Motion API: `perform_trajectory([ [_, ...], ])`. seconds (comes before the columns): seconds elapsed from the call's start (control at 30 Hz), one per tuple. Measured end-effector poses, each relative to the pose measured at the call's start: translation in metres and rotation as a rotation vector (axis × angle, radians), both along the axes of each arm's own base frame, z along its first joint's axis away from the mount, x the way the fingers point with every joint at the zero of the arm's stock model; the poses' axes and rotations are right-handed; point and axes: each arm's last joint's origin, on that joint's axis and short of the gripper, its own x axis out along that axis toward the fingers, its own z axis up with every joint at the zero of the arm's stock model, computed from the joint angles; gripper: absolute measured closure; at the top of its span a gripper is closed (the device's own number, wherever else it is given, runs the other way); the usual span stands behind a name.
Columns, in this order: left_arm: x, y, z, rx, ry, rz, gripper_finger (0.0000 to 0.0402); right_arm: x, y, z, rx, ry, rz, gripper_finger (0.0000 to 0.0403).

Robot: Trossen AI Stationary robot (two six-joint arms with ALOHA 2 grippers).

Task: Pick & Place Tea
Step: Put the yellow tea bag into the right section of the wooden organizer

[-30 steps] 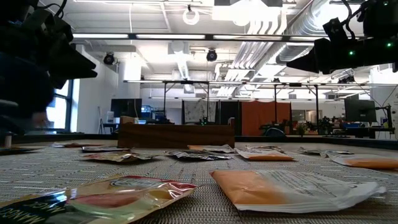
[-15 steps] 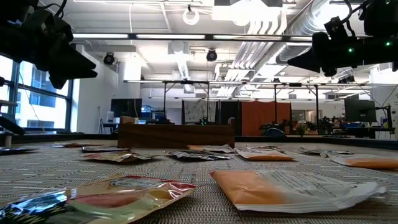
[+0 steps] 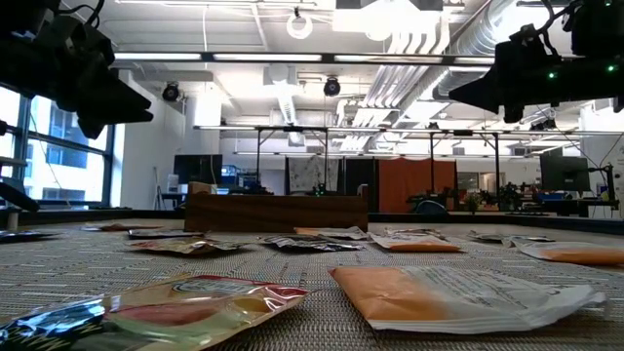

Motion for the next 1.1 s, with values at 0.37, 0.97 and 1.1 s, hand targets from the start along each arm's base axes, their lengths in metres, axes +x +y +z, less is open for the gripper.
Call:
perform_trajectory([
  [0.37,-0.001,-0.001,-0.003,0.003,0.037,-0.035,0.0266,0.002,0.003,0.002,-0.029,0.010,0.131,0.0391],
  [0.97,0.001,0.003,0.015,0.031,-0.154,0.120,0.0266,0.061,-0.012,-0.014,0.334,0.446,0.300,0.0268],
  [1.1,0.001,0.004,0.015,0.036,-0.153,0.144,0.0266,0.083,-0.001,-0.030,0.356,0.578,0.419,0.0257],
])
